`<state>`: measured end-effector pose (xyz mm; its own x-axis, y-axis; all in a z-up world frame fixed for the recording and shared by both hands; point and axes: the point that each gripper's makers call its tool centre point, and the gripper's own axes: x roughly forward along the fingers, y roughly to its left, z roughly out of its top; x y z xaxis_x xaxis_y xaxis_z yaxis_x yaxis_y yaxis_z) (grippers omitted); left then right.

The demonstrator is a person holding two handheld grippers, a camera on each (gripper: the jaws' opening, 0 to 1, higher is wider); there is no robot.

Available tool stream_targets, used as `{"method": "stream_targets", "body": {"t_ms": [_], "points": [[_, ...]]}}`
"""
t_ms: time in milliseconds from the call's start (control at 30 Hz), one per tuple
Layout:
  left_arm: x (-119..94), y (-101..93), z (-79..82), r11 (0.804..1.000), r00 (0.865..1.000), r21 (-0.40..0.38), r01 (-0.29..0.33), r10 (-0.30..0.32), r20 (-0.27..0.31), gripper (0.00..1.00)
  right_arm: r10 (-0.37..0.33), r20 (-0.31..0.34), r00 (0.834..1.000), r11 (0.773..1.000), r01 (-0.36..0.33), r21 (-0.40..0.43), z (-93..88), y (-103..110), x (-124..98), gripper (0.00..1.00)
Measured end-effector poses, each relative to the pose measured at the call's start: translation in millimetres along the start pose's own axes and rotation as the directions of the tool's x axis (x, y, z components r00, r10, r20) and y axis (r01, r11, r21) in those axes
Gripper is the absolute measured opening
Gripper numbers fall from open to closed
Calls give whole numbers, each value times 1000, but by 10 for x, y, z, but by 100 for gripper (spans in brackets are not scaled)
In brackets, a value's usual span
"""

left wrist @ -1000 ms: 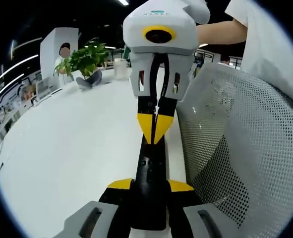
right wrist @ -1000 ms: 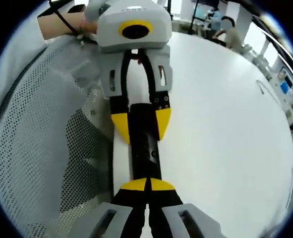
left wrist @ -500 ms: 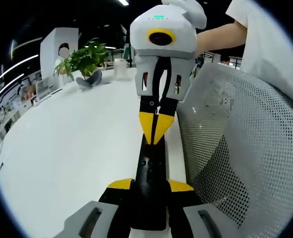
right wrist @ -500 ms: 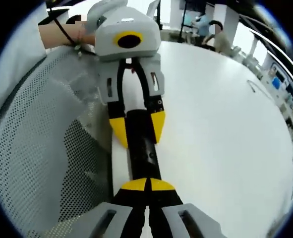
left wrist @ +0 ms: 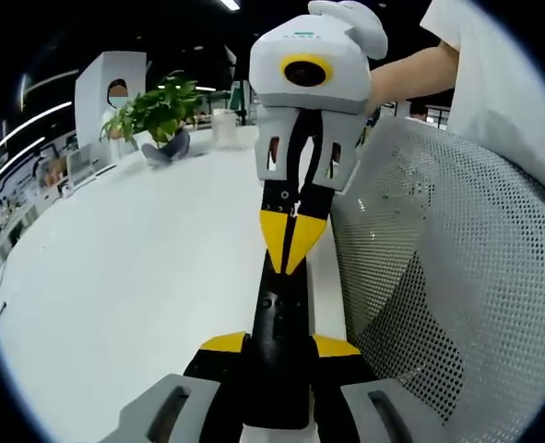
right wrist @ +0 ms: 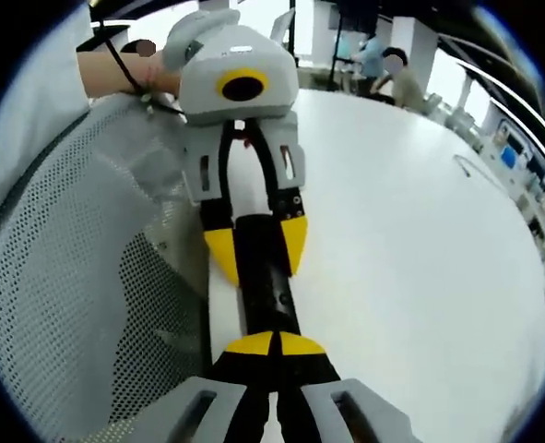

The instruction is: Press the specified remote control buttons in sequence, fully releasing each button before pressing the next.

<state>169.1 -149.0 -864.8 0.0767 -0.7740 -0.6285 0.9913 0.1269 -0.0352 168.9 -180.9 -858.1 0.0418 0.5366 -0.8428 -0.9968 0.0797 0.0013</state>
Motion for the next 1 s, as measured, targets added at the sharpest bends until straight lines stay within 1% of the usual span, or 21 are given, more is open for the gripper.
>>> {"method": "stream_targets", "body": {"t_ms": [167, 233, 400, 500, 600, 633, 767, 867, 933, 1000], "points": [[0, -1, -1, 1000, 1000, -2, 1, -1, 2, 25, 3, -10, 1000, 1000, -4, -22, 32, 12, 31, 0], [0, 0, -2, 1000, 1000, -4, 1, -1, 3, 25, 8, -12, 1000, 1000, -8, -14, 29, 2, 31, 0], [-2, 0, 0, 1000, 1000, -11, 4, -4, 6, 25, 29, -26, 999, 998, -28, 60, 38, -17, 44, 0], [-3, -1, 3, 1000, 1000, -12, 4, -4, 5, 25, 28, -41, 999, 994, -24, 107, 42, -22, 50, 0], [-1, 1, 1, 1000, 1000, -14, 4, -4, 6, 25, 17, -18, 1000, 977, -13, 211, 44, -24, 45, 0], [-1, 3, -1, 1000, 1000, -14, 4, -4, 6, 25, 8, 6, 1000, 971, -9, 237, 47, -34, 41, 0], [-2, 3, -3, 1000, 1000, -10, 2, -2, 4, 25, -28, 60, 998, 970, 12, 244, 42, -19, 23, 0], [-3, 0, 1, 1000, 1000, -13, 1, -1, 6, 25, -40, 81, 996, 971, 19, 237, 83, 1, 29, 0], [-3, 2, -2, 1000, 1000, -12, 0, 0, 5, 25, -41, 88, 995, 975, 21, 220, 123, 8, 40, 0], [-4, 2, -1, 1000, 1000, -12, 0, 0, 5, 25, -33, 74, 997, 981, 18, 193, 145, 15, 63, 0]]}}
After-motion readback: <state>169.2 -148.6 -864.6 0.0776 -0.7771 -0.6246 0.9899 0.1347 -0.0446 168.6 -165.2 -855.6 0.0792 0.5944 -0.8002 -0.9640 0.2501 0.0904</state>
